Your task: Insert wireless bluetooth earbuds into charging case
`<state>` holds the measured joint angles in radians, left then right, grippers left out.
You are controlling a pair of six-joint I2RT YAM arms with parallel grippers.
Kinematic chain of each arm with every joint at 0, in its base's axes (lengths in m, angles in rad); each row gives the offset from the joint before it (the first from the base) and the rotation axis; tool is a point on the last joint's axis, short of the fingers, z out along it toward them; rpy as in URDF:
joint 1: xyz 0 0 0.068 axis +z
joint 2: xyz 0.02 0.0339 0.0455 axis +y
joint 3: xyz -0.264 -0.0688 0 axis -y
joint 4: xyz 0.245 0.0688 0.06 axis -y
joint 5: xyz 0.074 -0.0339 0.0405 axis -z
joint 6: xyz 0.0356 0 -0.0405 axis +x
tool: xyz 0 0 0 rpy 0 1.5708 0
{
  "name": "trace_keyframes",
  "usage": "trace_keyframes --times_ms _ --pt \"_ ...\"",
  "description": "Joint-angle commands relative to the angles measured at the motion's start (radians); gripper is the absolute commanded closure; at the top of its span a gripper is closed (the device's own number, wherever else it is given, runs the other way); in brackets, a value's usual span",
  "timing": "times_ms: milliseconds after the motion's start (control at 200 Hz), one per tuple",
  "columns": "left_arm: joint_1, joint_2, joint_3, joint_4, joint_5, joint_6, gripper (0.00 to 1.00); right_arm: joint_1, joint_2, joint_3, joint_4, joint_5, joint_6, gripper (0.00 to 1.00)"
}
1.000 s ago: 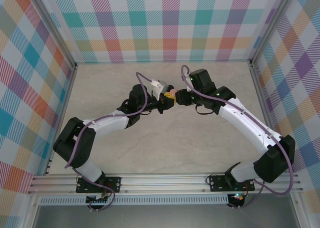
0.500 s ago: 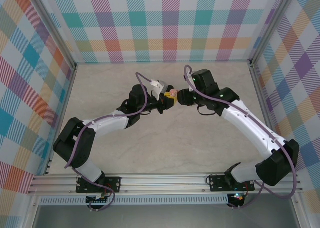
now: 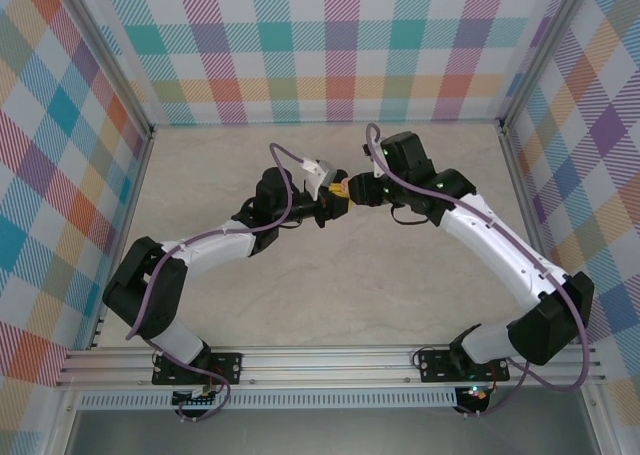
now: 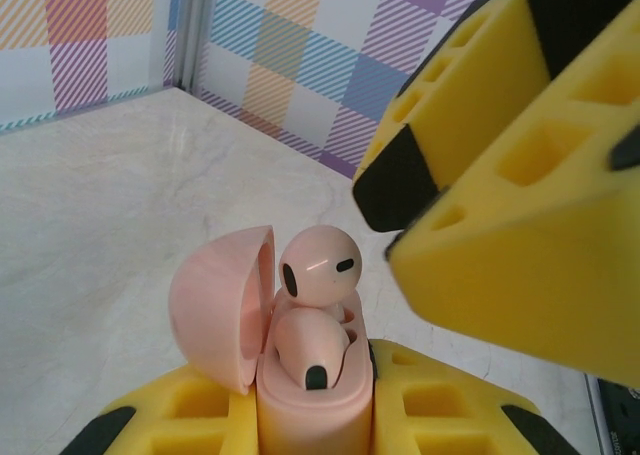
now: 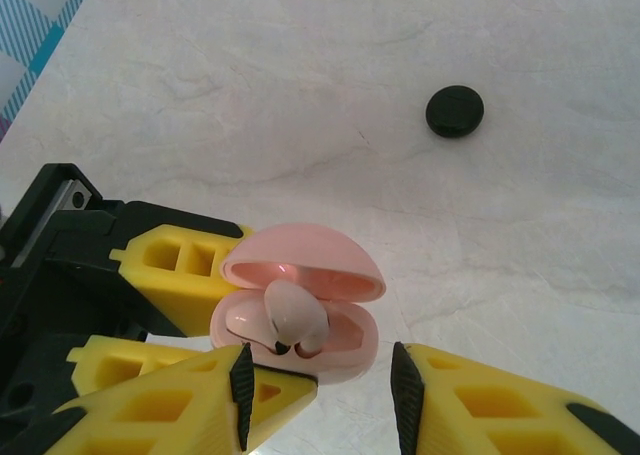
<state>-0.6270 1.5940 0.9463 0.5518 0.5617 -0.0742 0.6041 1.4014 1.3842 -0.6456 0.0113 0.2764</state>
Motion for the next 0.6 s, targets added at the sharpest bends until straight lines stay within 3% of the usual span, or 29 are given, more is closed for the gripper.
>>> trace_keyframes --times_ms 0,595 --pt "-0.009 -0.033 0.0 0.028 0.033 0.019 0.96 0.003 0.014 0.036 -0.006 0.01 0.015 0.56" --pt "-0.011 -0.032 0.011 0.011 0.055 0.031 0.96 0.003 0.064 0.085 -0.052 0.026 0.066 0.6"
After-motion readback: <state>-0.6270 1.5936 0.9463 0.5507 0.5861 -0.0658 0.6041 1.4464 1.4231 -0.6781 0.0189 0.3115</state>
